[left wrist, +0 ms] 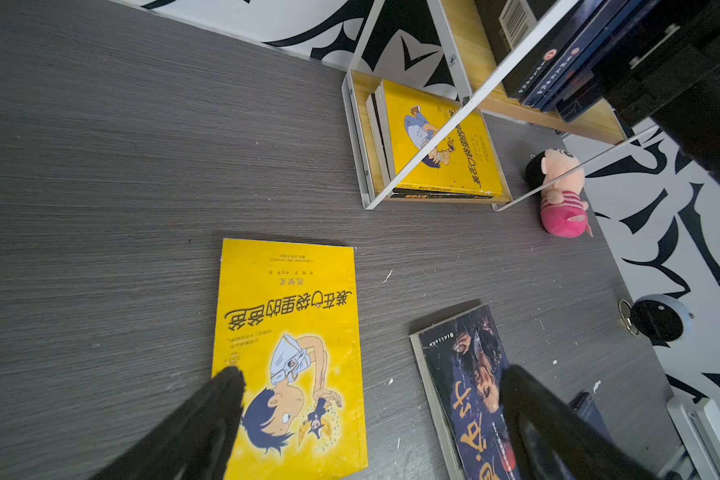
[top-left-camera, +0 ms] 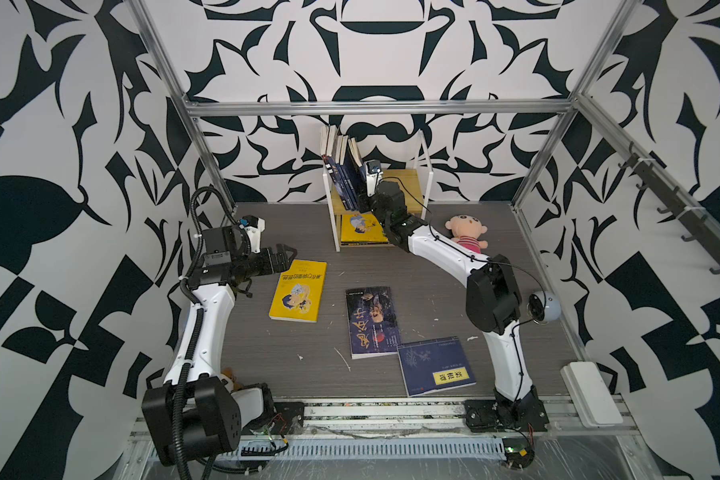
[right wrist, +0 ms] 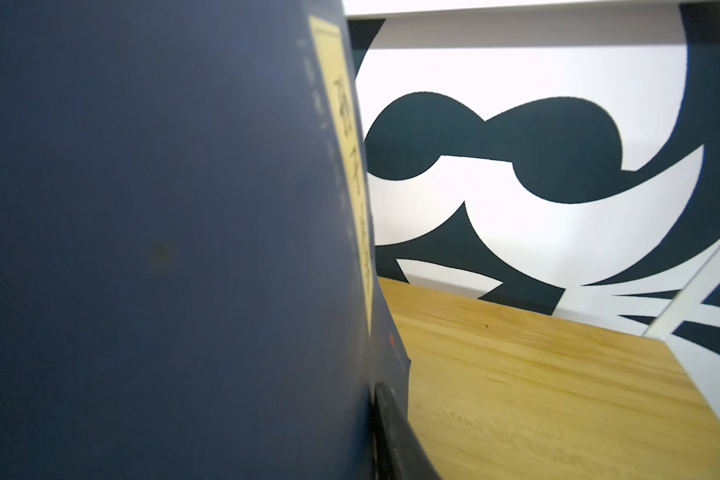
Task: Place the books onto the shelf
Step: 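Stand the blue book beside the standing blue books with the right gripper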
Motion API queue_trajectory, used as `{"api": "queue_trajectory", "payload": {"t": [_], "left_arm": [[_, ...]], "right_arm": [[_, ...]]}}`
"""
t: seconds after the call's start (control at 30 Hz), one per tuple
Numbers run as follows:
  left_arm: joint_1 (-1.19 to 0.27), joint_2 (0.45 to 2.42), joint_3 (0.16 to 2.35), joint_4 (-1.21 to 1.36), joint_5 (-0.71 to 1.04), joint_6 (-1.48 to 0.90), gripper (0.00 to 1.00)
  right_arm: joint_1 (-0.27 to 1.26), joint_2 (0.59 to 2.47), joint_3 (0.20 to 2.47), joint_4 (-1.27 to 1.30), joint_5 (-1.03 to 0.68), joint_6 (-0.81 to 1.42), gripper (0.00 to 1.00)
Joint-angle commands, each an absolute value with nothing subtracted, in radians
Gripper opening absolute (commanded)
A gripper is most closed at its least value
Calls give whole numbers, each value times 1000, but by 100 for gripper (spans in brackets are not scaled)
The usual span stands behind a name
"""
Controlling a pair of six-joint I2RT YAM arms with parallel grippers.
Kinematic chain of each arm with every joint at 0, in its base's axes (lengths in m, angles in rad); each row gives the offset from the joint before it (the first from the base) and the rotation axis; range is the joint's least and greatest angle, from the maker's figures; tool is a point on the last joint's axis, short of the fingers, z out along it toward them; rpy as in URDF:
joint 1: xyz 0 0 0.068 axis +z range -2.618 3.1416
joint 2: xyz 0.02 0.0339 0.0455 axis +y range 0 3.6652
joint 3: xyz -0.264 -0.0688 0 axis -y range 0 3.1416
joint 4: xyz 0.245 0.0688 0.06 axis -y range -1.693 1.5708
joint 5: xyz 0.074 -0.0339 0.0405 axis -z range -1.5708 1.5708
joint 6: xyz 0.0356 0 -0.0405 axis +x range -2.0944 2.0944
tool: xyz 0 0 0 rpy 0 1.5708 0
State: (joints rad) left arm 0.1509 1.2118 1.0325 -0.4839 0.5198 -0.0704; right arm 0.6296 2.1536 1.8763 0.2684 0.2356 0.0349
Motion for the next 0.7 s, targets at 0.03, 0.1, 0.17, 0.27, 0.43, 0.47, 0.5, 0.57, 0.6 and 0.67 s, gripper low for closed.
{"api": "queue_trajectory", "payload": {"t": [0.03,0.1,0.17,0.27,0.43,0.47,0.5,0.57,0.6,0.67], "left_arm": [[150,1192,1049,-494,528,-63,100],[150,1193,1047,-494,528,-60,100],[150,1192,1048,-493,526,-61,100],[149,1194,1045,-489,530,-63,100],[152,1190,1041,-487,531,-63,100],[151,1189,1040,-488,530,-62,100],[151,1189,1040,-488,529,-62,99],[150,1189,1042,-489,528,-62,100],[150,1187,1042,-489,528,-60,100],[151,1188,1040,-489,527,-58,100]], "right_arm": [[640,2071,1834,277,143,-5,33],[640,2054,1811,281,125,-12,35],[640,2052,1801,285,121,-26,38],[640,2067,1825,269,136,-41,38],[638,2113,1887,267,227,-22,24],[638,2122,1898,272,239,-18,22],[638,2131,1911,276,252,-16,21],[638,2144,1931,281,259,-13,19],[639,2150,1941,277,257,-14,20],[638,2156,1950,269,242,-11,25]]}}
